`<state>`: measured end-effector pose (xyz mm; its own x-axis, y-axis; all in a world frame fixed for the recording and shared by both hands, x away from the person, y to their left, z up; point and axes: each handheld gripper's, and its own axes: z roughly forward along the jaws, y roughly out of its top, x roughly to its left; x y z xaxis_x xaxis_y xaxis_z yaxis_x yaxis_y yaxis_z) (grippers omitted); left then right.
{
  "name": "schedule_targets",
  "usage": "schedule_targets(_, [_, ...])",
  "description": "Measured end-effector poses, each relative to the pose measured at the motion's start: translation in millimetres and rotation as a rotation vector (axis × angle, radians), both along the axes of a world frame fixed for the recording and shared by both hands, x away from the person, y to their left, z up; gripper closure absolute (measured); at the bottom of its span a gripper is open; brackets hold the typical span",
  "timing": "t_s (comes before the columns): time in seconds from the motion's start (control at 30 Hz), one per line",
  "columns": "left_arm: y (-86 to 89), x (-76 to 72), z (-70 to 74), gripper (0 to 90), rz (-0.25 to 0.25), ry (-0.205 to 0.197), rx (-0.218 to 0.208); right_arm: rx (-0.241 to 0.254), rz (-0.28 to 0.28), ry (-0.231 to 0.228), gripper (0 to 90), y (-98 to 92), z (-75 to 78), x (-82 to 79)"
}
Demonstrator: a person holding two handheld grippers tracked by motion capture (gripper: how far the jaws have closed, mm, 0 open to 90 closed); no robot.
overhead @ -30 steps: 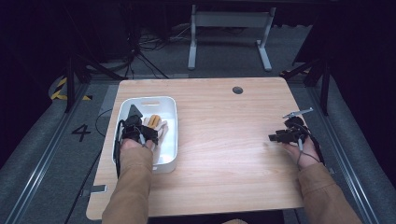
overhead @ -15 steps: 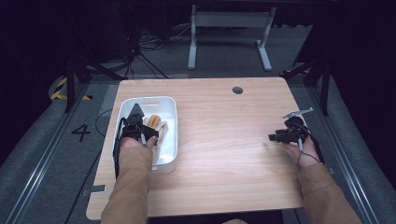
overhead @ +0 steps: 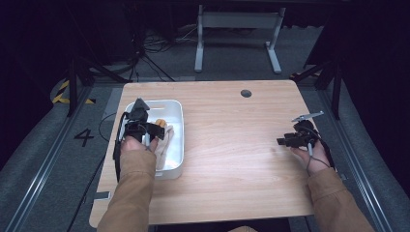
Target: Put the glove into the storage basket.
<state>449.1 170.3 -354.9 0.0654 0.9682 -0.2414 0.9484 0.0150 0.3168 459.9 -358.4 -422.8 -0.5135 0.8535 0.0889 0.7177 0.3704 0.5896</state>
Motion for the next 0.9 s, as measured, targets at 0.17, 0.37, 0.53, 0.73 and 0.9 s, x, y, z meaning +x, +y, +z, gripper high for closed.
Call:
schedule_targets(0.17, [-4.1, -8.9, 14.8, 38.7, -0.044, -0.104, -0.059, -0.003, 0.013, -0.020, 50.9, 1.9, 2.2, -2.6])
schedule_targets(0.37, [-22.9, -18.1, 23.8, 46.7, -0.172, -0.204, -0.120, 0.004, 0.045, -0.053, 50.9, 3.3, 5.7, -6.3])
schedule_targets(0.53, [-45.1, -25.1, 27.8, 48.0, -0.300, -0.256, -0.170, 0.003, 0.082, -0.082, 50.7, 7.4, 8.5, -11.7])
schedule_targets(0.73, [-70.5, -32.7, 33.0, 47.1, -0.445, -0.287, -0.224, 0.015, 0.106, -0.095, 50.8, 5.9, 10.7, -16.6])
schedule_targets(0.9, [-87.3, -40.6, 35.8, 46.6, -0.543, -0.319, -0.248, 0.034, 0.114, -0.098, 51.1, 3.0, 11.4, -20.5])
